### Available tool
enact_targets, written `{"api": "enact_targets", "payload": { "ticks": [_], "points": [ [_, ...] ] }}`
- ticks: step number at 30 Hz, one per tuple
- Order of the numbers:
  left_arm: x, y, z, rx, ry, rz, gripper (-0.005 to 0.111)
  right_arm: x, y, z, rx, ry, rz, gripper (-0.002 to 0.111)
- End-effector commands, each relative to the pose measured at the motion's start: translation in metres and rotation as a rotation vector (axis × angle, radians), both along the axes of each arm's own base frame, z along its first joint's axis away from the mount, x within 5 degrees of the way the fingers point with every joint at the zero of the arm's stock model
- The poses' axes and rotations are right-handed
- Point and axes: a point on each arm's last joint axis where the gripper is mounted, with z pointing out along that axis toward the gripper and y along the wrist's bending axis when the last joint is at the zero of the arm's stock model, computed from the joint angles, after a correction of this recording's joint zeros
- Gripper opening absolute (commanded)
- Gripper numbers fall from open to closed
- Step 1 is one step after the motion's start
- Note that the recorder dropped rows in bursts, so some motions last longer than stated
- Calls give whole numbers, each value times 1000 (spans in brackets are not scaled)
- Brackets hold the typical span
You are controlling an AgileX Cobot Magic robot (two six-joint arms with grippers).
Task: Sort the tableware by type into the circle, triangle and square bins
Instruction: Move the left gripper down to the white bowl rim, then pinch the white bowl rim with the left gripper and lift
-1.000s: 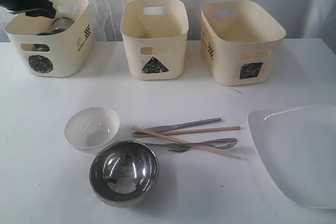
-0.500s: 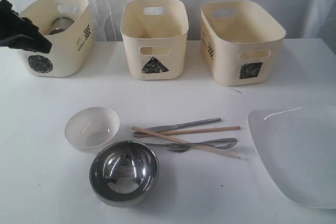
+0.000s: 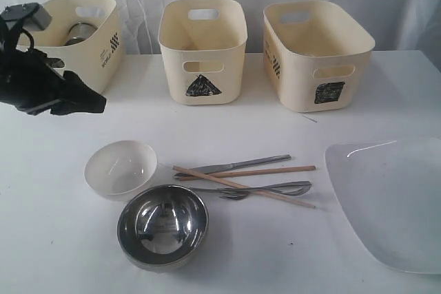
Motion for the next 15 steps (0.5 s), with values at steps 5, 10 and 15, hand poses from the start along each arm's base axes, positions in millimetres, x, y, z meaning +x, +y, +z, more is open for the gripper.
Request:
{"api": "enact_targets", "payload": {
  "ticks": [5, 10, 15],
  "points": [
    [5, -5, -32, 4, 95, 0, 65, 0, 0, -1, 5, -8, 2, 0],
    [12, -6, -58, 13, 176, -1, 64, 0, 0, -1, 5, -8, 2, 0],
    [16, -6, -73, 21, 221, 1, 64, 0, 0, -1, 5, -8, 2, 0]
  ]
}}
